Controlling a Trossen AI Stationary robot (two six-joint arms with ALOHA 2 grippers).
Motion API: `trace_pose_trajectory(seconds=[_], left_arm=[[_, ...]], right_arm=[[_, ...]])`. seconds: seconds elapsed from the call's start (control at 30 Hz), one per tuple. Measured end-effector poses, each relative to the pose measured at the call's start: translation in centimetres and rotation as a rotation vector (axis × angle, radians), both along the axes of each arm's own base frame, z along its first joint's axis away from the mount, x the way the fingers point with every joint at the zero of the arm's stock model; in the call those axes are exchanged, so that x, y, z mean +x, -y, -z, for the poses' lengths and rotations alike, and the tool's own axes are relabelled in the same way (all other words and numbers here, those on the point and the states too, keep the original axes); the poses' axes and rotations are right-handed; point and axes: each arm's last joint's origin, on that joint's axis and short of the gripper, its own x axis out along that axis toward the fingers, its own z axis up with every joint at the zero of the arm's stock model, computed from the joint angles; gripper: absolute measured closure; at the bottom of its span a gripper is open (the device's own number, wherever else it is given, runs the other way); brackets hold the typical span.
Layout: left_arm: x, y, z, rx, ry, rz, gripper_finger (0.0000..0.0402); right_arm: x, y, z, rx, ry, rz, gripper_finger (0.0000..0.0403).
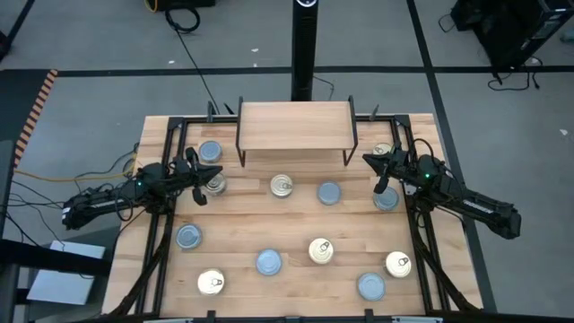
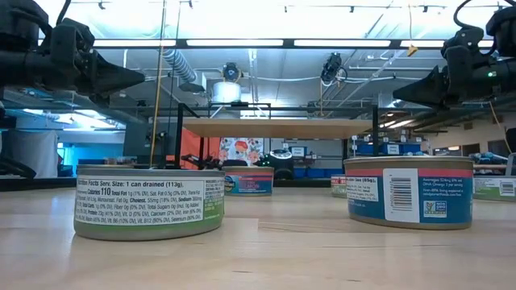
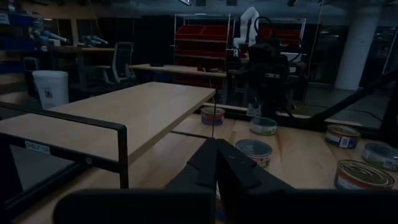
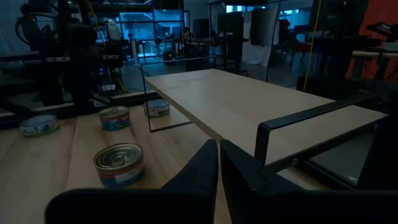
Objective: Stack canned seafood by type on shelf
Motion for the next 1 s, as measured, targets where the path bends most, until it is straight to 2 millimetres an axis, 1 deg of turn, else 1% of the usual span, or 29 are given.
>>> trace_pose_trajectory(seconds=[0.57, 0.9, 1.0], left_arm=[[0.0, 0.0, 0.0, 0.0, 0.0, 0.0, 0.0393], [-0.1, 0.0, -0.9, 0.092, 0.071, -0.01, 0.0393], [-0.2, 0.0, -1.2, 0.097, 0.098, -0.011, 0.0393]], right_arm=[[0.0, 0.0, 0.0, -0.002, 0.004, 0.0, 0.0367], [-0.1, 0.0, -1.7, -0.069, 0.164, 0.0, 0.0373], [0.0, -0.2, -2.2, -0.084, 0.206, -0.05, 0.0381]])
